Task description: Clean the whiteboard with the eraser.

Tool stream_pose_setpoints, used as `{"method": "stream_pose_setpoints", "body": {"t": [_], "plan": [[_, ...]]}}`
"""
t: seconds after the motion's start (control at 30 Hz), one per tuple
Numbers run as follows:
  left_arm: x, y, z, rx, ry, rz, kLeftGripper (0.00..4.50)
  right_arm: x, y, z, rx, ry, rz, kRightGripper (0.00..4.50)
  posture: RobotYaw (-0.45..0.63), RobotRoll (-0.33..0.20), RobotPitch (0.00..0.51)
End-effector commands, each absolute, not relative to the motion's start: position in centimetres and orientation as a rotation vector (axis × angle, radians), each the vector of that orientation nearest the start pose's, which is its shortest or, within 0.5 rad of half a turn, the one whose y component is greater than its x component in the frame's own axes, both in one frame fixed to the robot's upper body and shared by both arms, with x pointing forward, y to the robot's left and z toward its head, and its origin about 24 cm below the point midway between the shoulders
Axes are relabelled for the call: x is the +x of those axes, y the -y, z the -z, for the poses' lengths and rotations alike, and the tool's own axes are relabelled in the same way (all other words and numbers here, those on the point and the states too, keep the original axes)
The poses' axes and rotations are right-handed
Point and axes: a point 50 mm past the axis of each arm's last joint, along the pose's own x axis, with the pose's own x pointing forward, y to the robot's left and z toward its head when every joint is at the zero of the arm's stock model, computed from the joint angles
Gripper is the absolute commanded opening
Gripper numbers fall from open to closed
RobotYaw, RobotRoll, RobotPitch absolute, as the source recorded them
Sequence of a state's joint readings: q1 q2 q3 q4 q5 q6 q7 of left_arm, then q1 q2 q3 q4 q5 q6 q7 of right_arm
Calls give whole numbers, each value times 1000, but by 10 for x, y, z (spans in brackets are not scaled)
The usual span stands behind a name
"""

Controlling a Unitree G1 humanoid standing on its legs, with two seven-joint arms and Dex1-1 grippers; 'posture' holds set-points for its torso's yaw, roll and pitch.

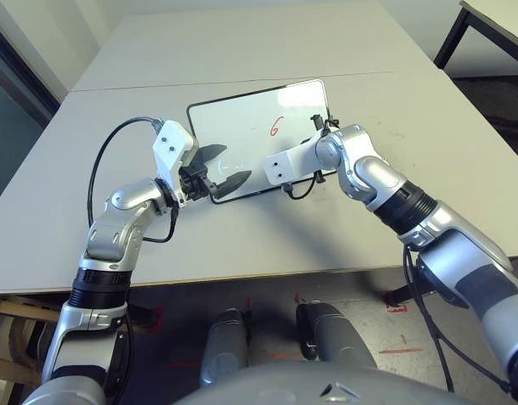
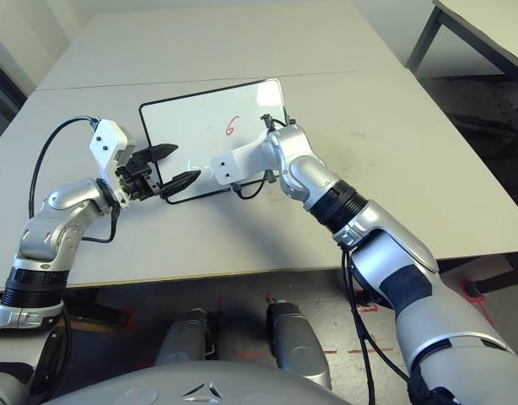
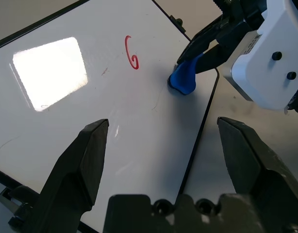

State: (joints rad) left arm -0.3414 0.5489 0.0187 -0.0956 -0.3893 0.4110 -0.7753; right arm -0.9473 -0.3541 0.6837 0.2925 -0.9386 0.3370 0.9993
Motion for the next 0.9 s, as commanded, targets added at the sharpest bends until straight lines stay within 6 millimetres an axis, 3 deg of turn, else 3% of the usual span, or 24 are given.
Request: {"method": "stream_pose_setpoints", "body": {"t": [0.03,0.4,0.53,0.73,0.9], "plan": [[291,-191,-138,177,-68,818,4500,355,75,-147,-1766,-355,-789,362,-86,0,93],[293,-189,-140,182,-64,826,4500,361,111,-154,-1781,-443,-717,361,-95,0,91],[294,-189,-141,183,-61,826,4500,365,108,-167,-1742,-421,-691,361,-99,0,84],[296,-191,-143,195,-59,809,4500,370,103,-203,-1729,-350,-649,359,-101,0,77],[299,-196,-146,209,-49,786,4500,377,85,-230,-1743,-269,-628,359,-102,0,72]]}}
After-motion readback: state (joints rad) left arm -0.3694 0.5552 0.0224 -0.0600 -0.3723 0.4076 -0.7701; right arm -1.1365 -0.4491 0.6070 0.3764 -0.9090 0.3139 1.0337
